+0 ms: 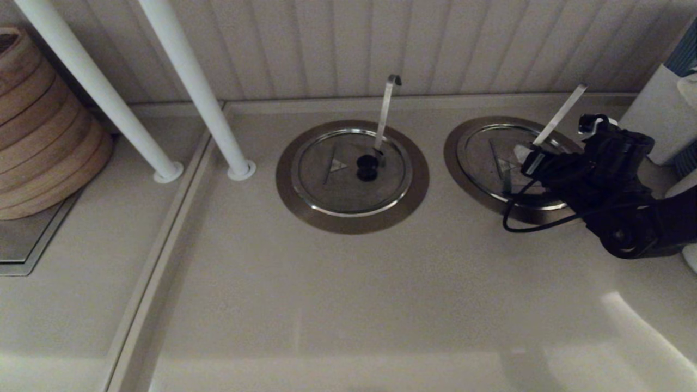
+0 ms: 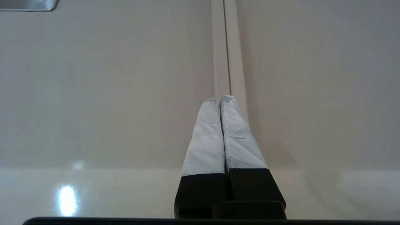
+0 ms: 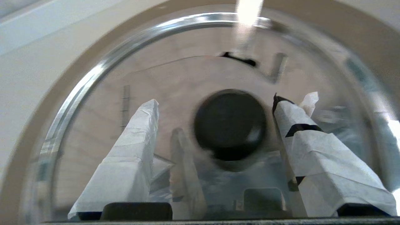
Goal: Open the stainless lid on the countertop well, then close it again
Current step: Open the lid
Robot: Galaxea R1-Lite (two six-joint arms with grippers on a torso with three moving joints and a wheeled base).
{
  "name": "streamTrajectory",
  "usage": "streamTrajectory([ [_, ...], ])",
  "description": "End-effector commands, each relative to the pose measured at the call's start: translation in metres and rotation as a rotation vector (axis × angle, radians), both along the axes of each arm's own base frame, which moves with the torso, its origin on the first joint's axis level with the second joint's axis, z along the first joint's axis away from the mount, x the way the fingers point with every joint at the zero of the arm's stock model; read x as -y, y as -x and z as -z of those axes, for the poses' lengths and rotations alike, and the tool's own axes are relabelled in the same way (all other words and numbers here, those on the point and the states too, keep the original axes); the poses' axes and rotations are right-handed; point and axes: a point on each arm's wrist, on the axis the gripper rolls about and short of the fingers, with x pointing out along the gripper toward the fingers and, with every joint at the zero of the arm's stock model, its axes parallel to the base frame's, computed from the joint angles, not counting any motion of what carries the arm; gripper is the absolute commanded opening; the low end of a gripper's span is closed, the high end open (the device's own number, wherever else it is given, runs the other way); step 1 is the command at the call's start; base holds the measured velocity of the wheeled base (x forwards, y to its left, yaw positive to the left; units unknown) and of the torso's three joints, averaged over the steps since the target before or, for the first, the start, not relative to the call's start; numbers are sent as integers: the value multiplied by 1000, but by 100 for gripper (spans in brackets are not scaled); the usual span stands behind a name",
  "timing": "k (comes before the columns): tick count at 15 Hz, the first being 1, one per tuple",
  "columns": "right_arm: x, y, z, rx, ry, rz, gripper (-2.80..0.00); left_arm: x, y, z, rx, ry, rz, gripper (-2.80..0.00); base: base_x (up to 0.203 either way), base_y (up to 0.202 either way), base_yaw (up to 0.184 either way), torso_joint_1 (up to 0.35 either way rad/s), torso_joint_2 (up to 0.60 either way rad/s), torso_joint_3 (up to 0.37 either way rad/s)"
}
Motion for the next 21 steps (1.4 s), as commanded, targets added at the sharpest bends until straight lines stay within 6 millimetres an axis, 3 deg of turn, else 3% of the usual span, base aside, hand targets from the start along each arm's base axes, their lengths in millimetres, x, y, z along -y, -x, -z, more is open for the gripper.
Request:
streamTrajectory([
  [1,0,1,-4,13,-1,0,0,0,0,0,0,1,0,-280,0,0,0,0,0,0],
  [14,-11,6,-10,31,-37,-32,0,0,0,0,0,1,0,-280,0,0,0,0,0,0],
  [21,-17,17,-27,73,-39,-41,0,0,0,0,0,1,0,-280,0,0,0,0,0,0],
])
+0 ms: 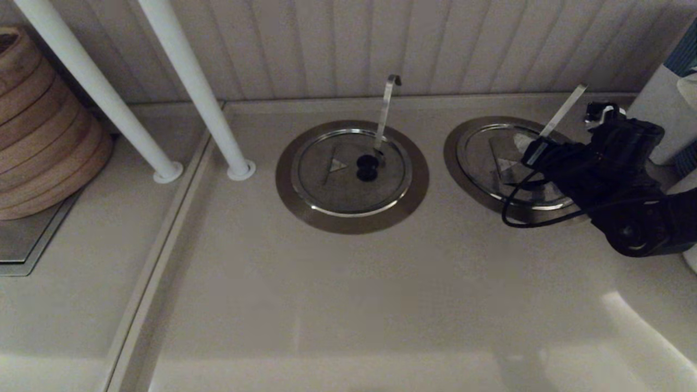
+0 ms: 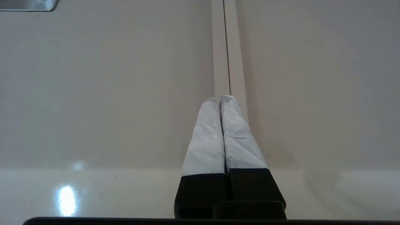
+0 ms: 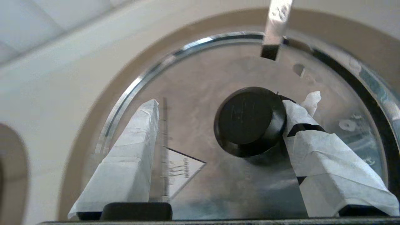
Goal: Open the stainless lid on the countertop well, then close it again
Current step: Open the lid
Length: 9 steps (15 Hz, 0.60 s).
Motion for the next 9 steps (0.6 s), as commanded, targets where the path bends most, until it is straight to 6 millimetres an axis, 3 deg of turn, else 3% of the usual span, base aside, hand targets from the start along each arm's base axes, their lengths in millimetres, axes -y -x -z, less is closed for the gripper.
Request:
streamTrajectory([
  [1,-4,5,-7,22,-3,-6,0,0,0,0,1,-1,0,-280,0,0,0,0,0,0],
  [9,-25,22,-21,50,-4,-60,0,0,0,0,0,0,0,-280,0,0,0,0,0,0],
])
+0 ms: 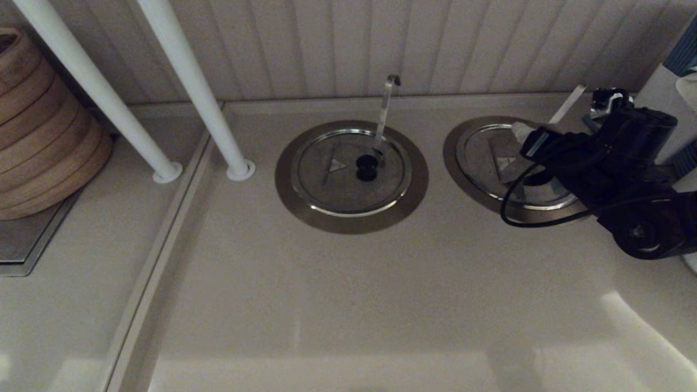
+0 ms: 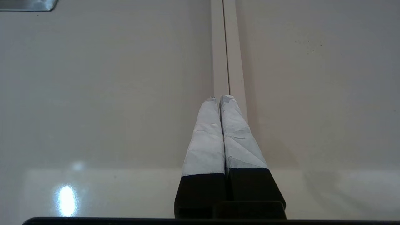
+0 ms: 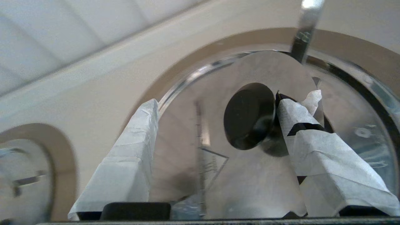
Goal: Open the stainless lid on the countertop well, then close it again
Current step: Open the lid
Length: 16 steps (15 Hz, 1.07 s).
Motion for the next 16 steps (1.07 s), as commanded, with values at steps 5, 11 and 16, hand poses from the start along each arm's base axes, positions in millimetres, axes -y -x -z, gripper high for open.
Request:
streamTrajectory([
  [5,-13,8,-7,18,-5,-27,0,0,0,0,0,0,-1,-280,0,0,0,0,0,0],
  [11,-28,11,-1,-1,-4,-62,0,0,0,0,0,-1,-1,-280,0,0,0,0,0,0],
  [16,-49,17,3,-17,-4,-83,0,0,0,0,0,0,-1,-280,0,0,0,0,0,0],
])
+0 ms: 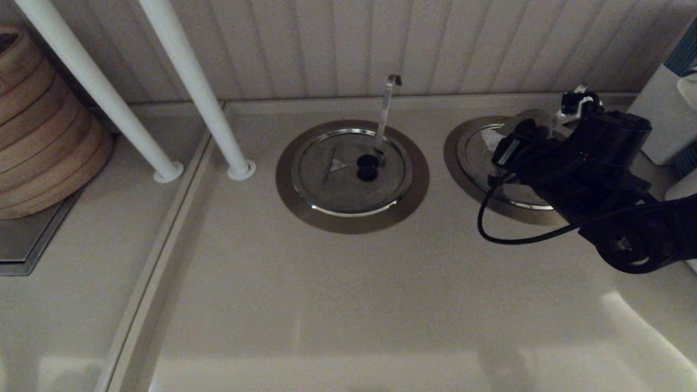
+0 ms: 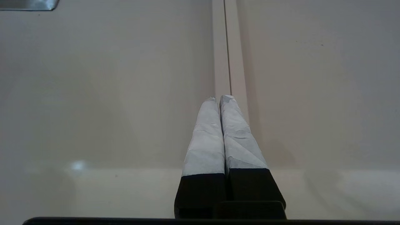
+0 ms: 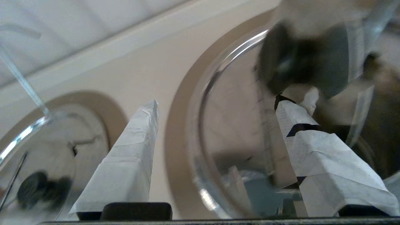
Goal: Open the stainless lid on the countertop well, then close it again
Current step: Open the lid
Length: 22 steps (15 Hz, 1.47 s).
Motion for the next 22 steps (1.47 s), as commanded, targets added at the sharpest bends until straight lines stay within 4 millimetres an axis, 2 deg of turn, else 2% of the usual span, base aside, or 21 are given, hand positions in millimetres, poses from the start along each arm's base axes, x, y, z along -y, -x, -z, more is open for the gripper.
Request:
streamTrajectory([
  [1,-7,2,1,1,-2,-15,0,0,0,0,0,1,-1,-280,0,0,0,0,0,0],
  [8,-17,6,4,-8,7,-41,0,0,0,0,2,1,-1,-280,0,0,0,0,0,0],
  [9,-11,4,5,-11,18,-13,0,0,0,0,0,1,-1,-280,0,0,0,0,0,0],
  [11,15,-6,9,-25,72,74,0,0,0,0,0,1,-1,-280,0,0,0,0,0,0],
  [15,55,-16,1,-9,153,201,0,0,0,0,0,1,-1,-280,0,0,0,0,0,0],
  [17,60,-19,8,-36,233,232,0,0,0,0,0,1,-1,-280,0,0,0,0,0,0],
  [22,67,-29,17,-57,231,272,0,0,0,0,1,1,-1,-280,0,0,0,0,0,0],
])
